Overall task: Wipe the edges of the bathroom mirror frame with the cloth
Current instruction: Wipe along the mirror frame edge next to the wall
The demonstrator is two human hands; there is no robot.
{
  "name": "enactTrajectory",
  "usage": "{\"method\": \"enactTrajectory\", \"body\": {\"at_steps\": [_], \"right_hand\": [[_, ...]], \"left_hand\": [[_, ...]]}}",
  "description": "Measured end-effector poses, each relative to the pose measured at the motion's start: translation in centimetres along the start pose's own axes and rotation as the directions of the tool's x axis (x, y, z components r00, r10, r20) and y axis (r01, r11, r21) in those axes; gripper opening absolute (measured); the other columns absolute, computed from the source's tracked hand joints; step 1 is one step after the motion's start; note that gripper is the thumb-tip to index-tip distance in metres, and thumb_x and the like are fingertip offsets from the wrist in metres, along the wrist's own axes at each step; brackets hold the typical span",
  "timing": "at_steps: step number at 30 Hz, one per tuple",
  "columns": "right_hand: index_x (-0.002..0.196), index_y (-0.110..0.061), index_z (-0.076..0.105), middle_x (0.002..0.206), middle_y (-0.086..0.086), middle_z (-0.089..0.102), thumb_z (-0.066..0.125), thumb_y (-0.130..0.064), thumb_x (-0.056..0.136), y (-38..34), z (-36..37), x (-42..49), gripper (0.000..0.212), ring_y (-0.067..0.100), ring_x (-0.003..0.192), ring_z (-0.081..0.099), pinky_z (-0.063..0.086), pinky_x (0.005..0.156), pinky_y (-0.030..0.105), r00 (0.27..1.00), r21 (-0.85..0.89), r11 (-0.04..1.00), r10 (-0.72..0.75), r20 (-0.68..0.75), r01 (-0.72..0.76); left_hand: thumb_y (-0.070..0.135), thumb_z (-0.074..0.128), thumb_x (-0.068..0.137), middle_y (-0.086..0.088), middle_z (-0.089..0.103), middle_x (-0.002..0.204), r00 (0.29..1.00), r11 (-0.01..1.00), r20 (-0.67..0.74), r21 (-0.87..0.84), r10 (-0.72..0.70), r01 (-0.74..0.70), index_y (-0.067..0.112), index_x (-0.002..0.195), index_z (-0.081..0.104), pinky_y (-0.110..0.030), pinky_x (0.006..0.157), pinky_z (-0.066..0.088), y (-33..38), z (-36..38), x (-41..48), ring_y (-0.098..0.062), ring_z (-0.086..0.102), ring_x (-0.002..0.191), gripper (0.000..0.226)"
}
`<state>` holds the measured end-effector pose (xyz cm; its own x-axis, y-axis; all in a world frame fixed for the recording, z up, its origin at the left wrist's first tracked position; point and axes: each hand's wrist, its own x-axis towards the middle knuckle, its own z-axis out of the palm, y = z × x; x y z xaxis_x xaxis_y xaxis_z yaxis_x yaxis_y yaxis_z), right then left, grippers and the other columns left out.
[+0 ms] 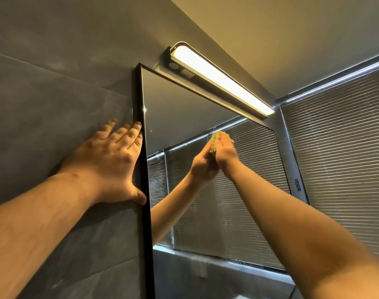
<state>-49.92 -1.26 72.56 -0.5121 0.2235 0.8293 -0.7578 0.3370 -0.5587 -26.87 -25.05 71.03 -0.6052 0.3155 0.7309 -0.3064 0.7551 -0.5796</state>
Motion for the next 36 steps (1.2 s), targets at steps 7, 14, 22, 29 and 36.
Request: {"method": "enactTrajectory", "body": {"at_steps": [7, 14, 22, 29, 36], "right_hand": [[0.155, -0.012, 0.026, 0.164, 0.007, 0.013, 0.033, -0.021, 0.105, -9.4, 3.4, -2.0, 0.051, 0.018, 0.153, 0.005, -0.004, 0.123, 0.029, 0.949, 0.046, 0.953, -0.302, 0.095, 0.298], [0.151, -0.009, 0.035, 0.160, 0.010, 0.026, 0.036, -0.015, 0.105, -8.4, 1.7, -0.3, 0.047, 0.021, 0.150, 0.017, 0.004, 0.122, 0.028, 0.953, -0.015, 0.959, -0.280, 0.112, 0.283], [0.149, -0.007, 0.039, 0.156, 0.012, 0.035, 0.034, -0.025, 0.106, 1.0, -1.1, 3.3, 0.046, 0.025, 0.146, 0.028, 0.016, 0.121, 0.035, 0.999, -0.113, 0.994, 0.000, 0.042, 0.005], [0.128, -0.015, 0.055, 0.132, 0.012, 0.056, 0.034, -0.041, 0.102, 1.4, -0.1, 7.8, 0.042, 0.030, 0.123, 0.052, 0.036, 0.111, 0.050, 0.995, -0.005, 0.998, 0.055, -0.082, -0.056], [0.104, -0.002, 0.060, 0.109, 0.018, 0.059, 0.036, -0.014, 0.105, -6.6, 0.9, 5.5, 0.028, 0.030, 0.104, 0.054, 0.040, 0.100, 0.044, 0.966, -0.044, 0.969, -0.245, -0.077, 0.242]], "left_hand": [[0.100, 0.037, 0.052, -0.009, -0.013, 0.162, 1.000, 1.000, 0.019, 0.011, 0.000, 0.000, 0.006, 0.154, -0.004, -0.043, 0.121, -0.008, 0.2, -0.5, -0.3, -0.022, -0.009, 0.150, 0.145], [0.089, 0.057, 0.056, -0.008, 0.028, 0.157, 0.996, 0.999, -0.082, -0.015, 0.035, -0.036, 0.012, 0.147, 0.036, -0.038, 0.117, 0.017, -1.3, -2.7, 1.3, -0.023, 0.027, 0.144, 0.121], [0.093, 0.032, 0.067, -0.009, -0.012, 0.163, 0.999, 0.988, 0.041, 0.154, -0.034, 0.027, 0.009, 0.154, -0.003, -0.045, 0.120, -0.011, -1.8, -1.6, 2.7, -0.022, -0.010, 0.150, 0.125], [0.087, -0.003, 0.038, -0.007, -0.014, 0.163, 1.000, 0.993, 0.000, 0.119, -0.011, 0.011, 0.013, 0.155, -0.001, -0.043, 0.117, -0.013, -1.9, -1.4, 2.6, -0.021, -0.010, 0.150, 0.139], [0.092, 0.008, 0.044, -0.010, 0.010, 0.163, 0.998, 0.999, -0.067, 0.052, -0.002, 0.006, 0.009, 0.153, 0.023, -0.043, 0.116, -0.008, -2.2, -1.0, 2.4, -0.022, 0.010, 0.150, 0.138]]}}
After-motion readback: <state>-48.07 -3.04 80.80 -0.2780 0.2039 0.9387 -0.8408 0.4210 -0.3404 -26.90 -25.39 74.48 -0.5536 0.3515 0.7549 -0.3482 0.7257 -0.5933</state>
